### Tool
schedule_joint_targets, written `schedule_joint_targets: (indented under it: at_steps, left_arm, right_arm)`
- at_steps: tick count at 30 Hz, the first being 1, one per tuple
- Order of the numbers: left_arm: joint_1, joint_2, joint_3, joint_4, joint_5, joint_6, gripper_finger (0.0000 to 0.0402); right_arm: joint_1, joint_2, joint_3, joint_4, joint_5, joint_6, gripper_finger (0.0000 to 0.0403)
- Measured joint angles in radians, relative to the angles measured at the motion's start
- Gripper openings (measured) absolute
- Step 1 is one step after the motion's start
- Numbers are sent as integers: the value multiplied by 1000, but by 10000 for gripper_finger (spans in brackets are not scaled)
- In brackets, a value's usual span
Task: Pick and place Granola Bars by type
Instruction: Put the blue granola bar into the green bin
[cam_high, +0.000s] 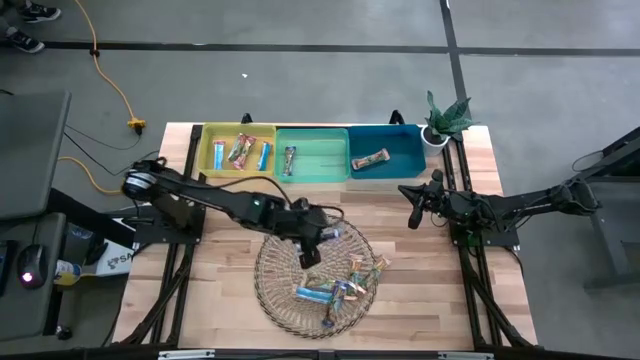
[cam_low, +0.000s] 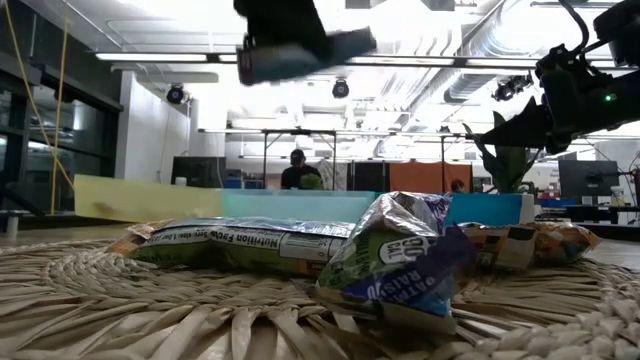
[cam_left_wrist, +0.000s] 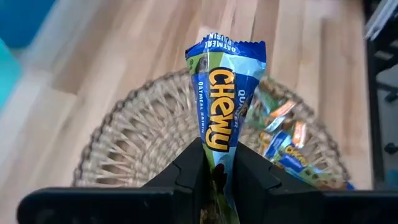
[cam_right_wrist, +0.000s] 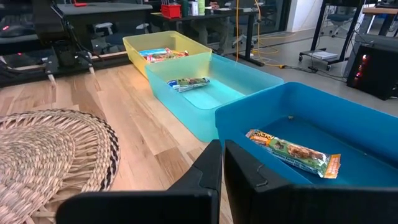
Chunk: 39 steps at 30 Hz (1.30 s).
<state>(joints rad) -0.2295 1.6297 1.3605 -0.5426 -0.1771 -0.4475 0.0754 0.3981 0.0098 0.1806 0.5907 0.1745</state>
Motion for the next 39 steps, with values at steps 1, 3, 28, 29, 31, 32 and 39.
schedule_joint_targets:
  at_steps: [1, 3, 28, 29, 31, 32, 39]
  left_arm:
    - [0, -22, 0, 0, -14, 6, 61]
    - [0, -67, 0, 4, -41, 17, 61]
    - [0, -350, 0, 208, -419, 210, 62]
    - [0, -350, 0, 211, -471, 206, 62]
    - [0, -350, 0, 216, -575, 203, 62]
    - [0, -348, 0, 228, -627, 202, 62]
    - [1, -331, 1, 336, -962, 200, 62]
  right_arm:
    - [0, 0, 0, 0, 0, 0, 0]
    - [0, 0, 0, -1, 0, 0, 0]
    - [0, 15, 0, -2, 0, 0, 0]
    - [0, 15, 0, -2, 0, 0, 0]
    - [0, 15, 0, -1, 0, 0, 0]
    - [0, 15, 0, -1, 0, 0, 0]
    - [0, 15, 0, -1, 0, 0, 0]
